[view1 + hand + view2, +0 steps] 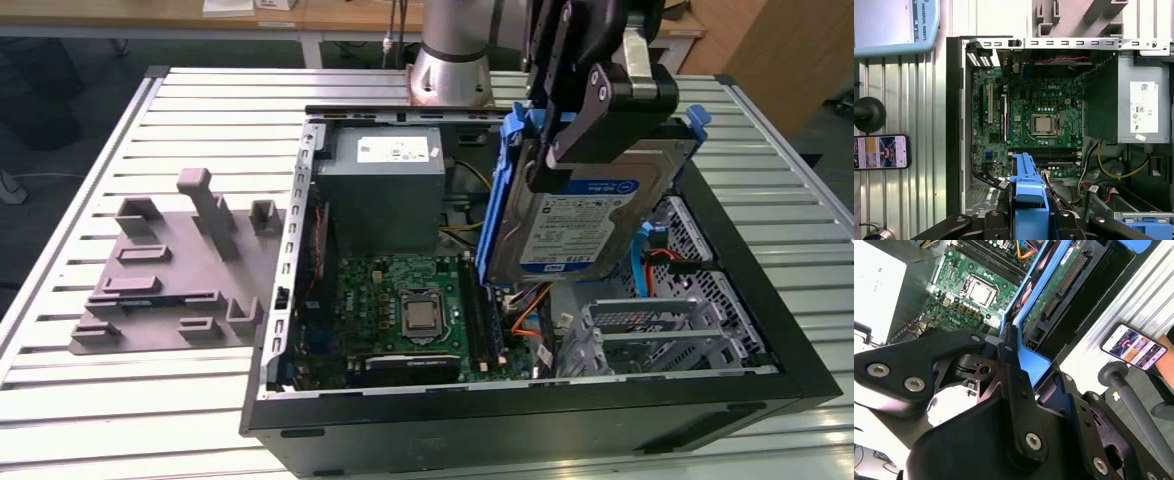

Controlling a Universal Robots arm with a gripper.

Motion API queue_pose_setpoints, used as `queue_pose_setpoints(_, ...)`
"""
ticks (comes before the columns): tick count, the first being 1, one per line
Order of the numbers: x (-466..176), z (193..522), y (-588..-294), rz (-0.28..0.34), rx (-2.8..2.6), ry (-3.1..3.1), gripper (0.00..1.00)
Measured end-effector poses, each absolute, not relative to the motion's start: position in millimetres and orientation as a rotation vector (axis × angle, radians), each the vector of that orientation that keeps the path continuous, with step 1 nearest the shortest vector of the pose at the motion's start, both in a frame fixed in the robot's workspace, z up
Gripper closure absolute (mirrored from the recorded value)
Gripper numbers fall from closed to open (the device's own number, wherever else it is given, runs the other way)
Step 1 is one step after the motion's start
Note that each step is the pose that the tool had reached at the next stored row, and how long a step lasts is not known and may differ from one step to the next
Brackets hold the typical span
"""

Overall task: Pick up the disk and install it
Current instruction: 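Insert the disk into the insertion slot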

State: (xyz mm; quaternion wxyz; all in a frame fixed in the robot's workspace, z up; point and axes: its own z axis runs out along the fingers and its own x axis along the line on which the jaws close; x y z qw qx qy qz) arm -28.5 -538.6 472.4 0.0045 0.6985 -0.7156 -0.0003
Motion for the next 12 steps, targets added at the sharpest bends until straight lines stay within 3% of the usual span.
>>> queue_pose_setpoints(12,-25.5,472.4,-538.6,-0.001,2.188,-2.242,0.64)
